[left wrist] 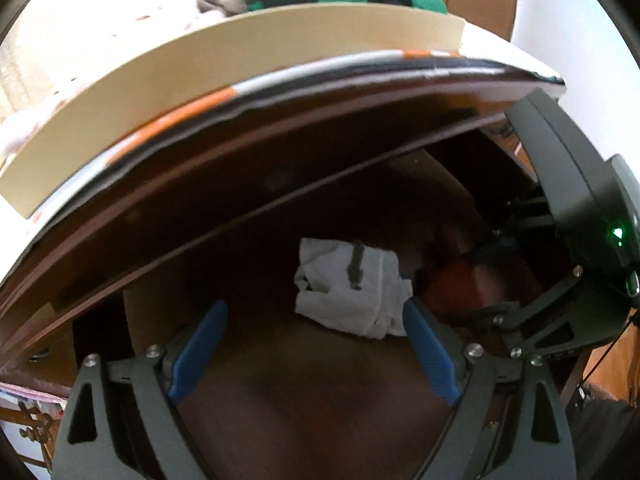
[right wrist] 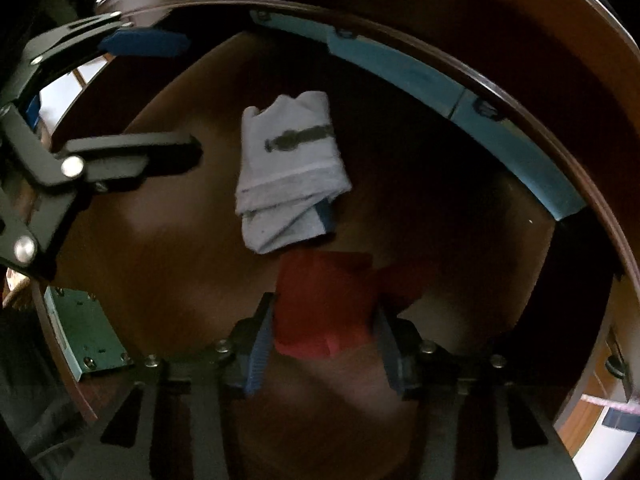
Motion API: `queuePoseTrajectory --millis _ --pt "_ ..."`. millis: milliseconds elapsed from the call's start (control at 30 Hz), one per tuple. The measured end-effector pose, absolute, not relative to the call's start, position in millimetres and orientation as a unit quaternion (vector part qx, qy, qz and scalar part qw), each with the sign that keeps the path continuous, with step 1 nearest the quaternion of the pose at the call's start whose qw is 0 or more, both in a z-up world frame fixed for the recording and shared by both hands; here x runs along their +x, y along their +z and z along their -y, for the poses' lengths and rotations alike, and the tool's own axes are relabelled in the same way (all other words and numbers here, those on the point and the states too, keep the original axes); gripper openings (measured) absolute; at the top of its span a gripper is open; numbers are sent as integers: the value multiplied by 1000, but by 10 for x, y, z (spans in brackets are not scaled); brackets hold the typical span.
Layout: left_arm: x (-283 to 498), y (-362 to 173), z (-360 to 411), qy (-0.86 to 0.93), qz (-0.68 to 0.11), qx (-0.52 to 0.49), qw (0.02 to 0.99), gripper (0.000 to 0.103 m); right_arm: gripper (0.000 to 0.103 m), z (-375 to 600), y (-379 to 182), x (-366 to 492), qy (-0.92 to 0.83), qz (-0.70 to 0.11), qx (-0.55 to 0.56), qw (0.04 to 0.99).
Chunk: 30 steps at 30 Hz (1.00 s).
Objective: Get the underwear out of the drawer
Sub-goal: 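Close the left tool on the white sock while the right tool grasps the dark red sock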
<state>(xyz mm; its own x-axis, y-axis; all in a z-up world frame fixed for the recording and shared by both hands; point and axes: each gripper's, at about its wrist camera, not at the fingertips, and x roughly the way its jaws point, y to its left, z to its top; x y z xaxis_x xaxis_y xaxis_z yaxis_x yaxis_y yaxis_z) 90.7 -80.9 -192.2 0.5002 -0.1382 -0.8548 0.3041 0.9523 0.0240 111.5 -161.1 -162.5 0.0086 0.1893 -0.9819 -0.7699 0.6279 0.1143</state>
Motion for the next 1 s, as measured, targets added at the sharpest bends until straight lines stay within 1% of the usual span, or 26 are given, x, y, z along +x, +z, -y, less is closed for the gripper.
queuePoseTrajectory --millis 33,133,200,433,633,833,1000 --pt "914 -1932 823 -130 -486 89 860 91 40 1597 -1627 1106 362 -604 -242 668" --pt "938 -1961 858 -135 -493 95 854 91 35 1586 -1612 1101 371 -599 -240 668" --pt "956 -1980 879 -138 -498 98 850 91 33 1582 -1581 1113 374 -593 -234 674" --pt "1068 -2111 1059 -151 -520 136 830 91 33 1710 -1487 1216 368 -584 -180 701" --pt "1148 -2236 1305 -178 -540 175 803 91 33 1701 -1447 1237 362 -582 -165 709" --pt "1322 -2281 1484 -187 -556 191 787 91 33 1806 -1406 1289 360 -578 -150 717" --pt "1404 -2342 1564 -181 -557 210 783 87 33 1898 -1331 1203 362 -576 -146 718"
